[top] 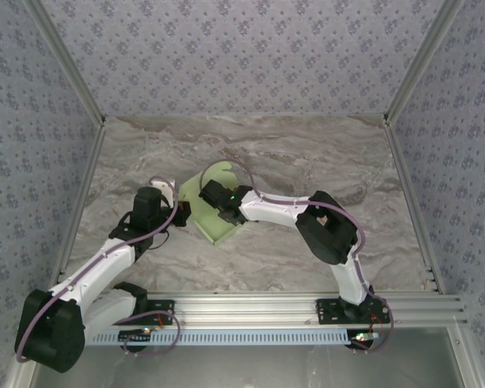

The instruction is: Fold the paper box

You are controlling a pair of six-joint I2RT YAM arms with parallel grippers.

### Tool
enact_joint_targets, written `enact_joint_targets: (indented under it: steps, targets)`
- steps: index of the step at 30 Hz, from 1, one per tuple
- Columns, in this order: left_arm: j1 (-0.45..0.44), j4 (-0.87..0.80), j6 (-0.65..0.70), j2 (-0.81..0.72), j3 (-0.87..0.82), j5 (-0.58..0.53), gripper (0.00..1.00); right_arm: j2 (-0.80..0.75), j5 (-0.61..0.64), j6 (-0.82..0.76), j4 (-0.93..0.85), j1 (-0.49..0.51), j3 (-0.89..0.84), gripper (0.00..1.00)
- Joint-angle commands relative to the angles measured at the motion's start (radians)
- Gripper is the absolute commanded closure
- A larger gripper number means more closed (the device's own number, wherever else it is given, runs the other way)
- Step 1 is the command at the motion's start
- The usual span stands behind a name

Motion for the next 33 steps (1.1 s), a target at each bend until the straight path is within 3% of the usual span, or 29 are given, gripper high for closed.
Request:
enact_joint_targets:
  steps: [1, 14, 33]
  targets:
    - [-0.004, 0.048, -0.036, -0.023, 0.005, -0.008, 0.96, 0.095, -0.06, -0.02, -0.091, 0.039, -0.041, 0.93]
    - [0.021, 0.026, -0.059, -0.02, 0.003, -0.029, 0.96, 0.069, 0.074, -0.057, -0.004, 0.071, -0.08, 0.84]
    - [0.029, 0.023, -0.067, -0.005, 0.01, -0.021, 0.96, 0.092, 0.104, -0.107, 0.026, 0.091, -0.082, 0.76]
